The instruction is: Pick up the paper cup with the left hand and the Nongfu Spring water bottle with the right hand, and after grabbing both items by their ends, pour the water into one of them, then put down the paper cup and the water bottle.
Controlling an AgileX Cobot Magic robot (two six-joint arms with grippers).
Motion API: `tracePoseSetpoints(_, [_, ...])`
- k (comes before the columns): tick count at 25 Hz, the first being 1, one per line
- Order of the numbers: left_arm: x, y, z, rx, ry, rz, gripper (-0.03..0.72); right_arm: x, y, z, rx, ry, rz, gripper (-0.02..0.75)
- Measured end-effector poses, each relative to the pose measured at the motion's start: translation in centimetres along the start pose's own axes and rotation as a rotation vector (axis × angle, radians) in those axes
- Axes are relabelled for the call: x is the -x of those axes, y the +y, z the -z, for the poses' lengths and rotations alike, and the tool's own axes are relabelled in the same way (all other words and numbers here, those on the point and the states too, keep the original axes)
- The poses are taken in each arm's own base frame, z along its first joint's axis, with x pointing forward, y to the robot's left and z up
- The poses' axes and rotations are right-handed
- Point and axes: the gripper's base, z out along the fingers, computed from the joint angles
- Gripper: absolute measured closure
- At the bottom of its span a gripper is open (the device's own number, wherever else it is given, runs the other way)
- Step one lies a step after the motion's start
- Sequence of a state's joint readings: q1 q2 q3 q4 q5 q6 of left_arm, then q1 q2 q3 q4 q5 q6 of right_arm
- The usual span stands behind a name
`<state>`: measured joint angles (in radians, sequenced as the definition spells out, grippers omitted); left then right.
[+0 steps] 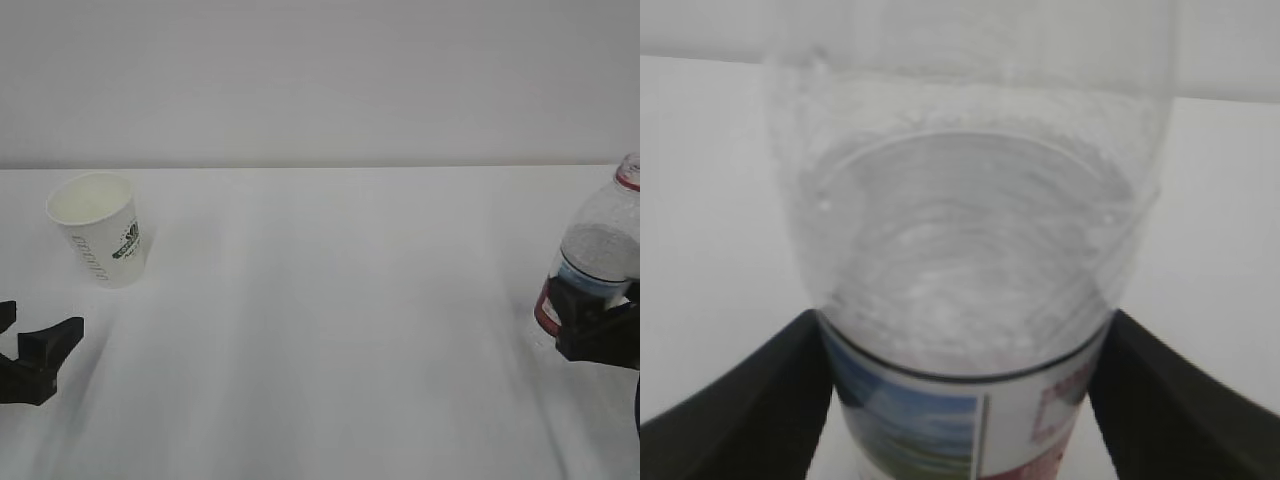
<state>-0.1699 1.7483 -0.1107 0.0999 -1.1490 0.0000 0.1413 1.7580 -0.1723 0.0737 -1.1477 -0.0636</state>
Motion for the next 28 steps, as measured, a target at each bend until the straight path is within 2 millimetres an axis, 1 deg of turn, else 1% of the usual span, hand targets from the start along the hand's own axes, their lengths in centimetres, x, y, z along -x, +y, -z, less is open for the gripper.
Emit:
tracePoseSetpoints(18, [0.0,0.0,0.0,0.000,0.000,0.000,0.097,0.3,0.2,-3.5,0.001,-0.016,0.000,0.147])
tracePoseSetpoints(28, [0.0,0.0,0.0,0.000,0.000,0.000,0.097,0.0,0.3,-3.9,0.001,-0.009,0.000,0.155])
